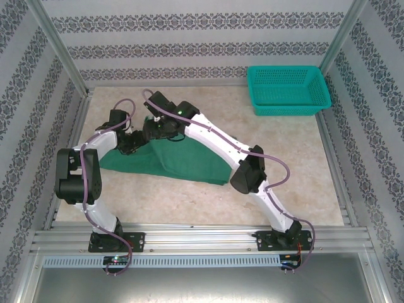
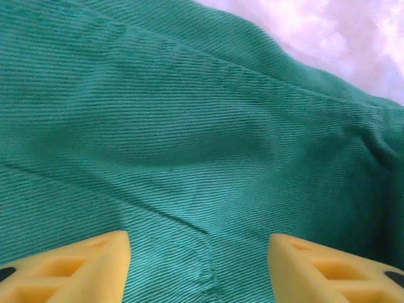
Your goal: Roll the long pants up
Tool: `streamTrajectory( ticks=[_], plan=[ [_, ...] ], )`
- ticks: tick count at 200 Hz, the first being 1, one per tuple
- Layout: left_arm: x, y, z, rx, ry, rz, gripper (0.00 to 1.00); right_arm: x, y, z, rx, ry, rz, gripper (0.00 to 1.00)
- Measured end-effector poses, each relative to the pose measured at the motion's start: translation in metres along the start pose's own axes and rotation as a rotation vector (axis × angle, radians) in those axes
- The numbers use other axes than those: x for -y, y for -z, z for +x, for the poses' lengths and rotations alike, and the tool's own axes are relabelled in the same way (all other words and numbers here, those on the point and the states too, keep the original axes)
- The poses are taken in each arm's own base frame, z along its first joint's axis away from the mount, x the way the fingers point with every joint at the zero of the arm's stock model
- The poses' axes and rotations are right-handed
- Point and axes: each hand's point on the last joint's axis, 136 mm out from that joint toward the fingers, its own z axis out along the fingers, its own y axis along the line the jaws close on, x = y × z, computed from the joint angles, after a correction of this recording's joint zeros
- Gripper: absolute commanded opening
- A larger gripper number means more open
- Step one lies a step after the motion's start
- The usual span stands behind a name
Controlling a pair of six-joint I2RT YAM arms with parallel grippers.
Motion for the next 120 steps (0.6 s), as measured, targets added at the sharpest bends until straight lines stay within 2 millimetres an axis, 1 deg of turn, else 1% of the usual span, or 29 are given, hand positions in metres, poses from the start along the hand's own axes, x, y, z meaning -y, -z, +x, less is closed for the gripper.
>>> streamTrajectory(
  ticks=[19, 29, 40, 47, 59, 71, 85, 102, 120],
  plan=[
    [0.007, -0.008, -0.001, -0.013, -0.001, 0.048, 0.61, 0.003, 0.001, 0.008, -0.030, 0.006, 0.005, 0.98],
    [0.010, -0.014, -0.001, -0.024, 0.003, 0.073, 0.60, 0.013, 0.004, 0.014, -0.046, -0.004, 0.021, 0.98],
    [0.011, -0.021, 0.001, -0.040, 0.010, 0.094, 0.60, 0.030, 0.009, 0.025, -0.070, -0.023, 0.041, 0.98],
    [0.012, -0.026, 0.002, -0.051, 0.017, 0.106, 0.60, 0.047, 0.016, 0.033, -0.084, -0.046, 0.060, 0.98],
    [0.014, -0.032, 0.003, -0.061, 0.025, 0.129, 0.60, 0.072, 0.030, 0.041, -0.089, -0.091, 0.084, 0.98],
    [0.017, -0.032, 0.000, -0.050, 0.025, 0.150, 0.60, 0.094, 0.044, 0.040, -0.071, -0.133, 0.100, 0.98],
    [0.016, -0.034, 0.000, -0.039, 0.032, 0.160, 0.59, 0.115, 0.058, 0.035, -0.036, -0.169, 0.114, 0.98],
    [0.014, -0.031, 0.001, -0.015, 0.047, 0.171, 0.59, 0.128, 0.067, 0.038, -0.010, -0.189, 0.123, 0.98],
    [0.009, -0.026, 0.004, 0.001, 0.067, 0.171, 0.60, 0.131, 0.065, 0.049, -0.022, -0.194, 0.126, 0.98]
  ],
)
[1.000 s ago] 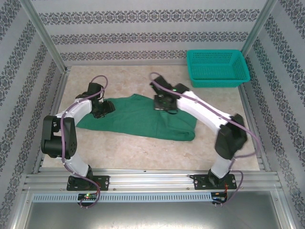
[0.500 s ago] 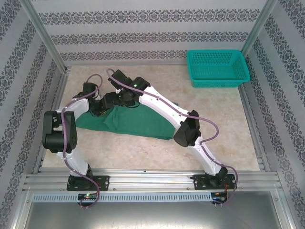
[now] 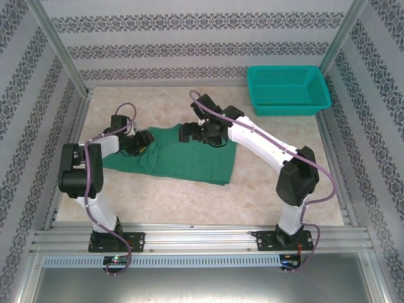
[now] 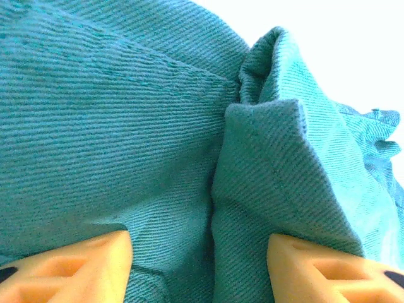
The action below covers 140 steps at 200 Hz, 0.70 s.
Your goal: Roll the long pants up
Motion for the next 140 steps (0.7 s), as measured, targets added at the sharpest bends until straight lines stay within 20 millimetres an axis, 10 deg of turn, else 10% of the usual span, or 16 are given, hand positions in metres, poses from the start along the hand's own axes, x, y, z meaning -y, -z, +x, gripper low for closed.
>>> streamTrajectory(
  ticks=[98, 140],
  plan=[
    [0.001, 0.066, -0.023, 0.220, 0.003, -0.091, 0.67, 0.019, -0.028, 0.032, -0.066, -0.004, 0.043, 0.98],
    [0.010, 0.055, -0.015, 0.140, -0.043, -0.034, 0.70, 0.016, -0.029, 0.029, -0.051, -0.012, 0.031, 0.98]
  ],
)
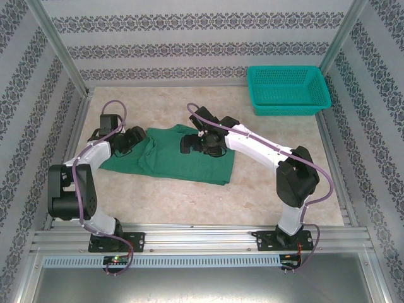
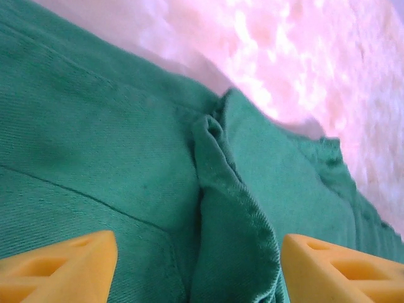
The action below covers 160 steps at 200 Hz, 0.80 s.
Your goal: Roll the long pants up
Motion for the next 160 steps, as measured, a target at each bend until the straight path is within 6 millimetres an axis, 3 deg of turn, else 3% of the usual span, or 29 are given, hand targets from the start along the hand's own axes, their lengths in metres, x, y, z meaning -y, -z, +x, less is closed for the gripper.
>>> streamTrajectory(
  ticks=[34, 68, 87, 100, 110, 118, 144, 160],
  plan=[
    [0.015, -0.028, 0.022, -0.154, -0.050, 0.095, 0.71, -0.003, 0.000, 0.001, 0.003, 0.003, -0.007, 0.98],
    [0.038, -0.030, 0.049, -0.249, -0.111, 0.175, 0.70, -0.006, -0.001, 0.003, 0.001, 0.008, -0.009, 0.98],
    [0.042, -0.030, 0.057, -0.276, -0.132, 0.183, 0.60, -0.005, 0.000, 0.002, 0.001, 0.008, -0.009, 0.98],
    [0.043, -0.030, 0.060, -0.296, -0.144, 0.178, 0.46, -0.005, 0.000, 0.002, 0.001, 0.008, -0.008, 0.97],
    [0.045, -0.032, 0.061, -0.310, -0.159, 0.174, 0.25, -0.005, -0.001, 0.003, 0.001, 0.008, -0.008, 0.98],
    [0.046, -0.034, 0.062, -0.319, -0.166, 0.166, 0.00, -0.004, -0.001, 0.003, 0.001, 0.007, -0.008, 0.97],
    [0.037, -0.031, 0.063, -0.316, -0.186, 0.084, 0.00, 0.007, 0.001, 0.011, 0.001, 0.000, 0.009, 0.98],
    [0.033, -0.016, 0.054, -0.271, -0.198, 0.021, 0.00, 0.016, 0.005, 0.014, 0.003, -0.016, 0.019, 0.98]
  ],
)
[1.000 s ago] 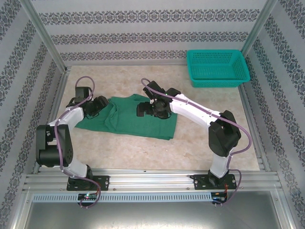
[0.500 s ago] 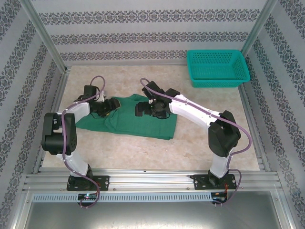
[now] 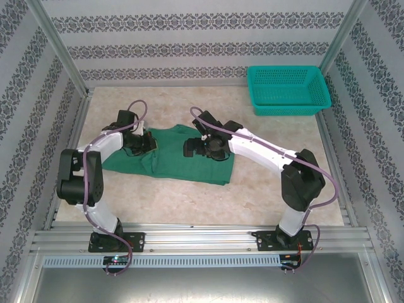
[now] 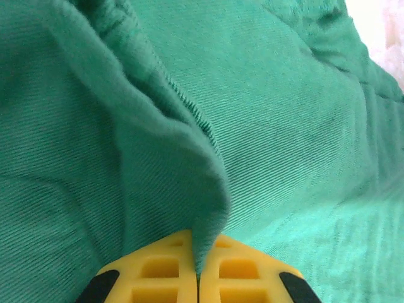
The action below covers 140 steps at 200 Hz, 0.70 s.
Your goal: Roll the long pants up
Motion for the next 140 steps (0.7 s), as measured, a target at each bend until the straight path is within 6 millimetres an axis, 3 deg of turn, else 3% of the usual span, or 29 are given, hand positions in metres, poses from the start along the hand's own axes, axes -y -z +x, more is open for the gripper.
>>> streamTrajectory(
  ticks=[34, 50, 101, 121, 140],
  plan=[
    [0.008, 0.059, -0.028, 0.137, -0.018, -0.079, 0.00, 0.016, 0.002, -0.001, 0.010, -0.032, 0.009, 0.98],
    [0.004, 0.077, -0.039, 0.175, 0.000, -0.107, 0.00, 0.021, 0.001, -0.005, 0.018, -0.044, 0.011, 0.97],
    [-0.075, 0.114, -0.035, 0.170, 0.204, -0.285, 0.00, 0.034, -0.001, -0.018, 0.034, -0.082, -0.008, 0.98],
    [-0.089, 0.134, -0.040, 0.184, 0.250, -0.325, 0.00, 0.039, -0.004, -0.019, 0.030, -0.097, -0.017, 0.98],
    [-0.089, 0.156, -0.055, 0.230, 0.257, -0.342, 0.00, 0.043, -0.007, -0.019, 0.025, -0.109, -0.029, 0.98]
  ],
)
